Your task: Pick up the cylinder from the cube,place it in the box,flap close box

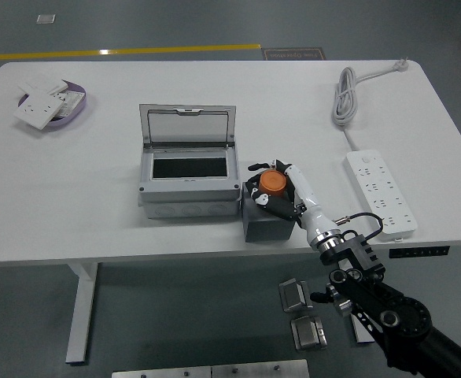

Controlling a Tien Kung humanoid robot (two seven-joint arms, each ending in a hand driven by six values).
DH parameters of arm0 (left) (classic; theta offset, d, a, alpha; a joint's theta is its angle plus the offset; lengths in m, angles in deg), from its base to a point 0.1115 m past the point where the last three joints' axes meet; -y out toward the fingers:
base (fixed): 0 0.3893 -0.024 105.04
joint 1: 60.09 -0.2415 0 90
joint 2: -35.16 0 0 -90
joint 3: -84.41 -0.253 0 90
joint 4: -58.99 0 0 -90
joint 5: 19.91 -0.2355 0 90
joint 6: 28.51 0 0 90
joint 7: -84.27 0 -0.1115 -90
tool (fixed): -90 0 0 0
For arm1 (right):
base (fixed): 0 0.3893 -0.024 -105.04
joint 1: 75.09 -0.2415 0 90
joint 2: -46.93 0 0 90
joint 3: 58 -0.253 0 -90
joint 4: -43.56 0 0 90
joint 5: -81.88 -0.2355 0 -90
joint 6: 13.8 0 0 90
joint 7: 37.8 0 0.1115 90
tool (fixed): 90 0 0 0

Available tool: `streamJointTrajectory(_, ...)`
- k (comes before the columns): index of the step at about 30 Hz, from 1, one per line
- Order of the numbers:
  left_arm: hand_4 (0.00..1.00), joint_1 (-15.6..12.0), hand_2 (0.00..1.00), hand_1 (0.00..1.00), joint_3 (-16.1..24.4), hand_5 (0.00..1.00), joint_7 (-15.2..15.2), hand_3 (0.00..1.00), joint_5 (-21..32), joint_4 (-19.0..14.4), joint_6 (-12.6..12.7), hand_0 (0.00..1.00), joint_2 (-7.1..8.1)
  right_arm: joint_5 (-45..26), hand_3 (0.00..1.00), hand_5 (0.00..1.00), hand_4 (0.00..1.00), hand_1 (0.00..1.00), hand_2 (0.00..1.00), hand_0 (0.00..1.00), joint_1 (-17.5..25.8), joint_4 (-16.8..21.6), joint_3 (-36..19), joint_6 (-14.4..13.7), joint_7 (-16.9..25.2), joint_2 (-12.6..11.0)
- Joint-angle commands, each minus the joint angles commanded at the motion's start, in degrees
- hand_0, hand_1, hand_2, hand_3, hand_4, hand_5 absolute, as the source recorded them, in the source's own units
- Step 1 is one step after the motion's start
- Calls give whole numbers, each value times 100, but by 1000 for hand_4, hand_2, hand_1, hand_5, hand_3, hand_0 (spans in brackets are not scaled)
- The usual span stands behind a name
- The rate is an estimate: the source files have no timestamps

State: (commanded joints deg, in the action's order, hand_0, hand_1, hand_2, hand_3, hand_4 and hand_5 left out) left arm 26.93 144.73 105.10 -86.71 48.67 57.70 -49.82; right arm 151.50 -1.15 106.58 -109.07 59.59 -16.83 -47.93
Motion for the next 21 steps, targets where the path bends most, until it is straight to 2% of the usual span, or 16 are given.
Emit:
streamJointTrajectory(1,644,0,546,642,1,257,-3,556,1,0,3,601,0,1,564,2,368,598,489,626,-1,2,0,-7,-2,1)
streamJointTrajectory(2,645,0,547,641,1,256,-5,554,0,0,5,601,0,2,528,2,232,566,470,570,-2,3,-1,-10,-3,2)
streamJointTrajectory(8,645,-2,547,641,-3,256,-40,554,11,0,37,601,2,-4,528,2,232,566,470,570,-12,13,-10,-60,-4,5)
streamJointTrajectory(9,644,-2,547,641,-1,256,-45,554,7,0,44,600,3,-5,482,2,41,538,451,493,-17,18,-13,-72,3,3)
streamJointTrajectory(14,644,-7,547,641,0,256,-55,554,3,0,59,600,-1,24,482,2,41,538,451,493,-77,61,-25,-138,4,-25)
streamJointTrajectory(15,644,-8,547,641,5,258,-56,556,-1,0,62,601,-3,49,430,2,28,496,430,438,-99,82,-26,-159,-12,-37)
streamJointTrajectory(16,644,-9,547,641,10,258,-55,556,-7,0,63,601,-6,100,430,2,28,496,430,438,-125,114,-25,-188,-43,-52)
streamJointTrajectory(21,646,-24,548,641,29,259,-43,557,-19,0,70,601,-22,648,414,2,33,496,430,433,-448,389,166,-368,-467,-132)
